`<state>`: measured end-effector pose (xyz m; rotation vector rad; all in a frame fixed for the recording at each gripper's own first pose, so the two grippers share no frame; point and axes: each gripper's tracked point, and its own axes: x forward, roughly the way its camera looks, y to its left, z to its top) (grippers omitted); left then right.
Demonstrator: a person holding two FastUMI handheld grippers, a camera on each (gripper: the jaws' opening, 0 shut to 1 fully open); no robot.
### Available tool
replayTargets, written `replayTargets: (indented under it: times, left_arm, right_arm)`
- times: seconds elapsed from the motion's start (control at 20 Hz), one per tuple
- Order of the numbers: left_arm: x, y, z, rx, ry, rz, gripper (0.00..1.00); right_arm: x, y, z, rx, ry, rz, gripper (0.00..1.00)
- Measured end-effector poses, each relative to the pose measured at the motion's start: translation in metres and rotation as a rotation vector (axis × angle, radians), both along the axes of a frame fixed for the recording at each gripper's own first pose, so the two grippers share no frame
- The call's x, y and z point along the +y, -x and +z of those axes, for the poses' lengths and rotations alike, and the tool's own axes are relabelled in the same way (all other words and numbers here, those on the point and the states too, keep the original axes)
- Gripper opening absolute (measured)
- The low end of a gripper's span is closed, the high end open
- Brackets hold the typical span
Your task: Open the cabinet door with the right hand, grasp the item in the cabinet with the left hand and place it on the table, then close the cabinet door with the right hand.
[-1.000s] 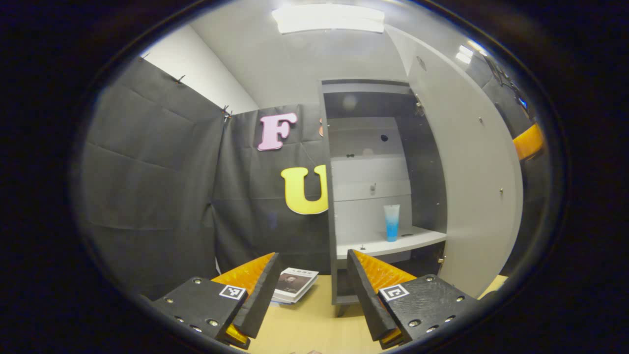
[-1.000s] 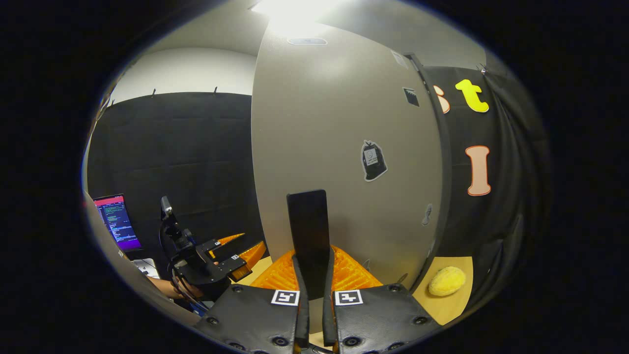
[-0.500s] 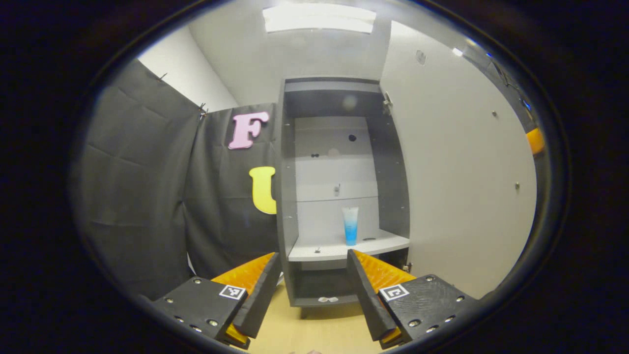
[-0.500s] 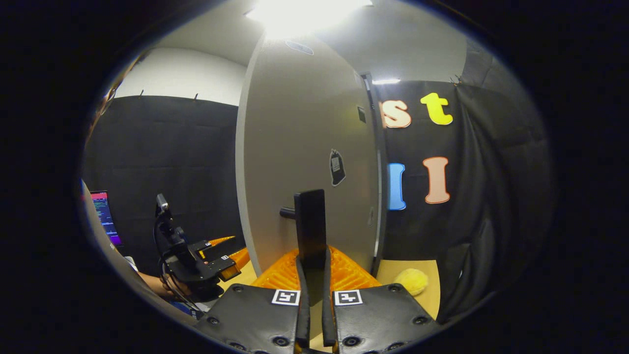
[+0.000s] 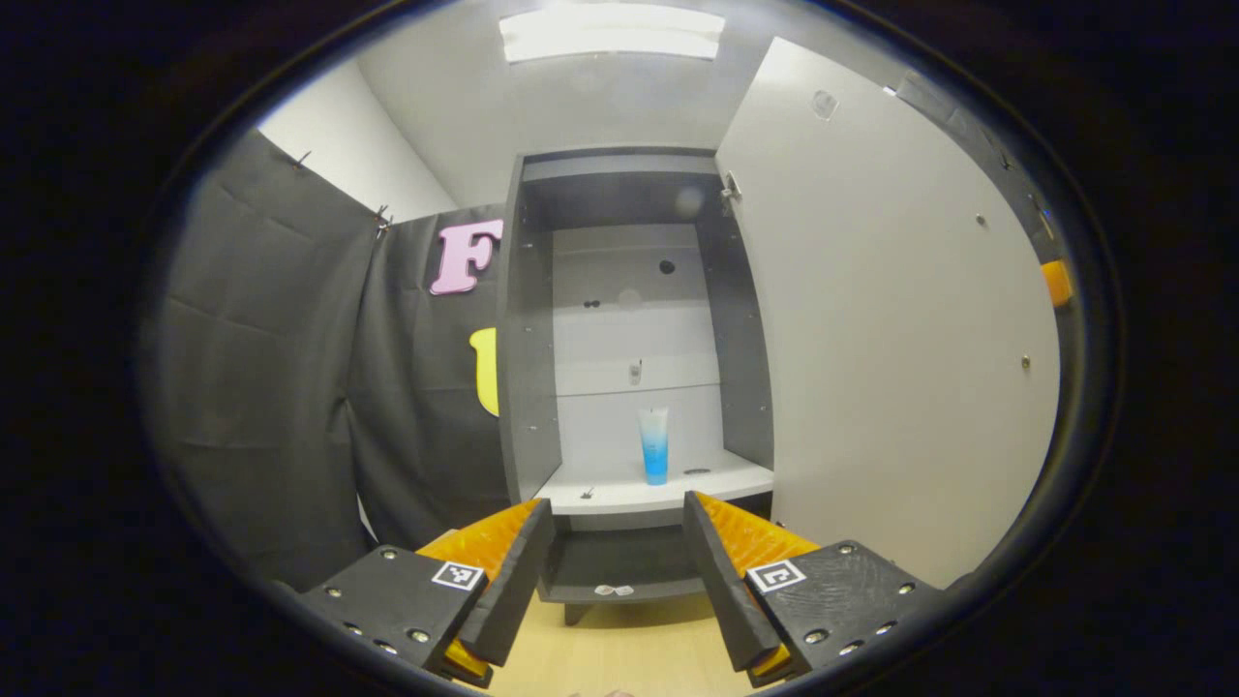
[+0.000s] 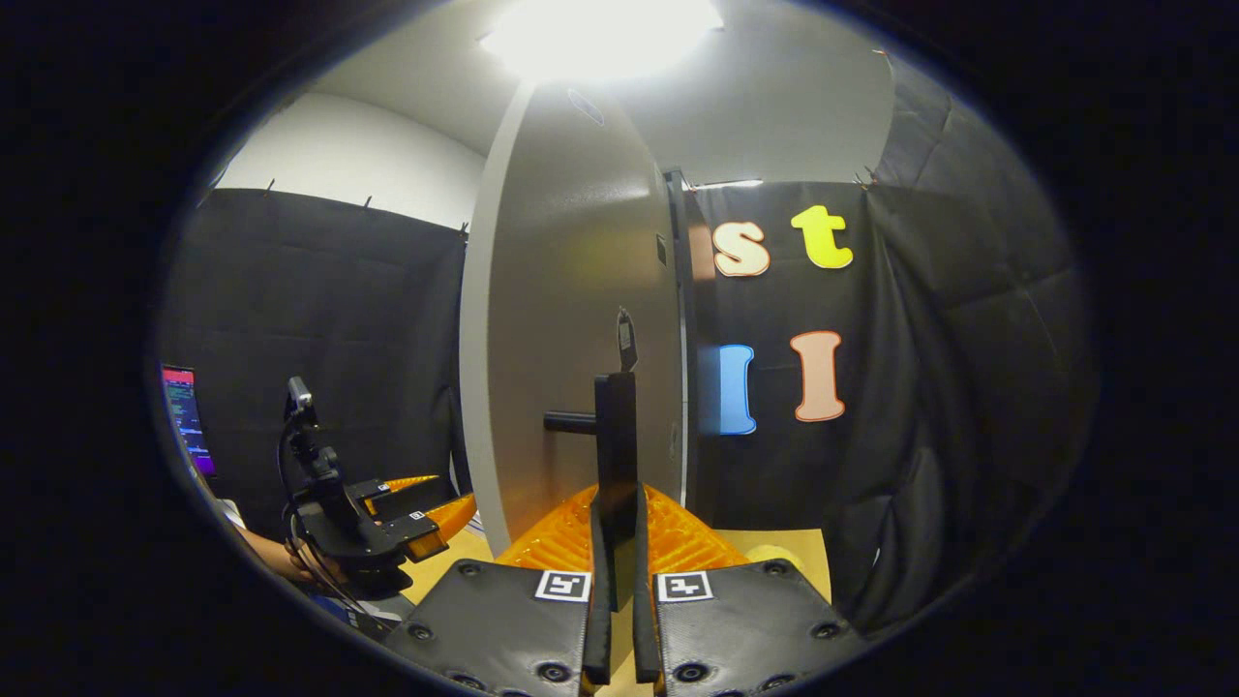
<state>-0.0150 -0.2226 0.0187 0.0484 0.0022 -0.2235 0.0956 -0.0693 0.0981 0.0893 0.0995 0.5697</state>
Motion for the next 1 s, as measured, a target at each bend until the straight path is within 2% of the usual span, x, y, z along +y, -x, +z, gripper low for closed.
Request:
replayTargets:
  times: [0.05,0.15,0.25,0.35,0.4,0.6,0.65,0.7,0.8,0.9,1.0]
  left_arm:
    - [-0.001,-0.003,0.003,0.002,-0.004,0.006,0.83]
    - [-0.003,-0.014,0.004,0.004,-0.013,0.011,0.81]
    - [-0.011,-0.027,0.008,0.005,-0.021,0.005,0.81]
    - [-0.020,-0.047,0.010,0.011,-0.025,-0.005,0.81]
    - [-0.026,-0.059,0.010,0.015,-0.026,-0.013,0.81]
    - [-0.044,-0.111,0.004,0.035,-0.022,-0.031,0.83]
    - [-0.048,-0.125,0.003,0.036,-0.018,-0.035,0.81]
    - [-0.052,-0.140,0.000,0.043,-0.016,-0.042,0.83]
    - [-0.059,-0.169,-0.007,0.055,-0.016,-0.060,0.81]
    - [-0.067,-0.194,-0.013,0.055,-0.015,-0.072,0.84]
    - [-0.074,-0.223,-0.018,0.055,-0.001,-0.079,0.81]
  right_arm:
    - [-0.003,0.002,0.000,-0.007,0.000,0.013,0.14]
    - [-0.016,0.010,0.008,-0.042,-0.016,0.007,0.34]
    - [-0.046,0.026,0.017,-0.082,-0.044,-0.044,0.67]
    - [-0.079,0.028,0.019,-0.098,-0.069,-0.132,0.99]
    - [-0.096,0.028,0.017,-0.096,-0.078,-0.193,0.96]
    - [-0.161,0.011,-0.008,-0.061,-0.047,-0.456,0.98]
    - [-0.172,0.008,-0.016,-0.048,-0.027,-0.508,0.98]
    - [-0.178,0.005,-0.024,-0.031,-0.008,-0.548,0.98]
    - [-0.186,0.002,-0.037,0.005,0.006,-0.602,0.97]
    - [-0.185,-0.002,-0.044,0.043,-0.014,-0.622,0.98]
    - [-0.190,-0.010,-0.045,0.056,-0.036,-0.659,0.98]
